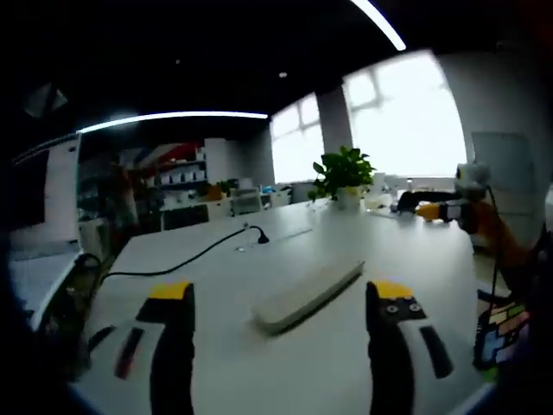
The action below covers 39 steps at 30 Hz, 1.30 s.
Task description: Arrange the utensils inside the cutlery case until each visible utensil rests in its matching compartment.
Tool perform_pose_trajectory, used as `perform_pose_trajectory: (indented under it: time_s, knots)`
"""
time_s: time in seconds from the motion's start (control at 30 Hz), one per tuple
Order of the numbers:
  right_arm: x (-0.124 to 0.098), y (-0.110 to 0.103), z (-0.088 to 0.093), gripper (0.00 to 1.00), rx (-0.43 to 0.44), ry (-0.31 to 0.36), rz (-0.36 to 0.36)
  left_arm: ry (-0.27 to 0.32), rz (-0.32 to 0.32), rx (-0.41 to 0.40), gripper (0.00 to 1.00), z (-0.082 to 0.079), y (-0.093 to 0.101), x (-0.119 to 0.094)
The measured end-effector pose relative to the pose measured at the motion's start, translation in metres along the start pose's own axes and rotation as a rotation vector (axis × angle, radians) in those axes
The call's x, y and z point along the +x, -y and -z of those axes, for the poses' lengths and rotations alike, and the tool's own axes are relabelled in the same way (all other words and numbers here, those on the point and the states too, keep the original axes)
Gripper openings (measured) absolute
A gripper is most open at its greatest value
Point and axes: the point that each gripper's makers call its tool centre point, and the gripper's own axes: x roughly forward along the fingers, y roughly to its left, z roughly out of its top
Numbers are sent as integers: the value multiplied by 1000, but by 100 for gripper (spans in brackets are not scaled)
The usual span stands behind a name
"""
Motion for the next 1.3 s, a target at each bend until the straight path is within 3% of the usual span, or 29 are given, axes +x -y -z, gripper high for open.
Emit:
perform_pose_trajectory:
  time_s: [0.1, 0.2, 0.33, 0.5, 0.77, 0.87, 1.07, 1.3]
  knots:
    - [-12, 4, 2, 87, 2, -6, 19, 32, -43, -5, 99, -10, -7, -10]
    - [-21, 9, 1, 99, -15, -12, 44, 40, -60, -16, 100, -13, -10, -19]
    - [-32, 16, -12, 99, -29, 28, 76, 58, -80, -18, 100, -16, -11, -29]
    - [-45, 15, -16, 99, -65, 10, 103, 99, -113, -13, 100, -23, -14, -43]
    - [-64, 26, -22, 97, -44, 22, 175, 72, -128, 10, 100, -19, -12, -51]
    - [-68, 28, -24, 97, -53, 37, 180, 89, -139, 16, 100, -22, -12, -54]
    - [-69, 28, -15, 96, -36, -6, 186, 115, -130, -23, 100, -25, -11, -58]
    - [-74, 32, -15, 95, -58, -18, 216, 113, -127, 29, 100, -28, -5, -60]
